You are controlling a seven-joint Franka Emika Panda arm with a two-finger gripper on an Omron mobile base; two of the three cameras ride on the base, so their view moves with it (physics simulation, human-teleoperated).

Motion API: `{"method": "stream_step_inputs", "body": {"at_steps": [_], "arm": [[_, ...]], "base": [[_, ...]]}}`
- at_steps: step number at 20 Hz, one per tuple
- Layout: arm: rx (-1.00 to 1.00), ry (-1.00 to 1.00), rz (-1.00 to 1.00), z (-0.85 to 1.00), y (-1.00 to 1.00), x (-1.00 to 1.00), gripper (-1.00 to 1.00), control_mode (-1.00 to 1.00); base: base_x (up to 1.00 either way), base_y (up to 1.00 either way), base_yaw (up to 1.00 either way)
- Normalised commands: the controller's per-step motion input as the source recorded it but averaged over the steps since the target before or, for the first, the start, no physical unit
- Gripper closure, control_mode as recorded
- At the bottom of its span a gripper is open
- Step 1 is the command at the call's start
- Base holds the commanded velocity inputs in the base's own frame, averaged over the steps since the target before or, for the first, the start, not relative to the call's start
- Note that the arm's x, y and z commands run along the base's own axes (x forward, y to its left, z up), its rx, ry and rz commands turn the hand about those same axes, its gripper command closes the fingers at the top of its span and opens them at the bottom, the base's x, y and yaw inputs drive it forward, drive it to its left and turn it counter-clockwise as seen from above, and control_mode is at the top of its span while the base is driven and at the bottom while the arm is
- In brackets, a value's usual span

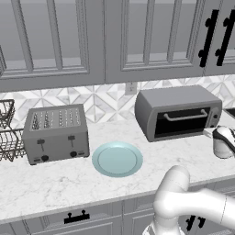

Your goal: Pick up the kebab skewer and baguette bread, and place them inside the toaster oven. Close the toaster oven door and start by setting the timer.

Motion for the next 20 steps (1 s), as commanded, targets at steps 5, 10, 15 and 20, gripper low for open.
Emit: {"method": "stream_step_inputs", "body": {"at_steps": [5, 10, 15, 20], "arm": [[0.0, 0.0, 0.0, 0.0, 0.0, 0.0, -1.0, -1.0], [0.0, 0.0, 0.0, 0.0, 0.0, 0.0, 1.0, -1.0], [0.0, 0.0, 0.0, 0.0, 0.0, 0.0, 1.0, -1.0], [0.0, 0.0, 0.0, 0.0, 0.0, 0.0, 1.0, -1.0]], "base": [[0.0, 0.0, 0.0], [0.0, 0.0, 0.0], [0.0, 0.0, 0.0], [0.0, 0.0, 0.0]]}}
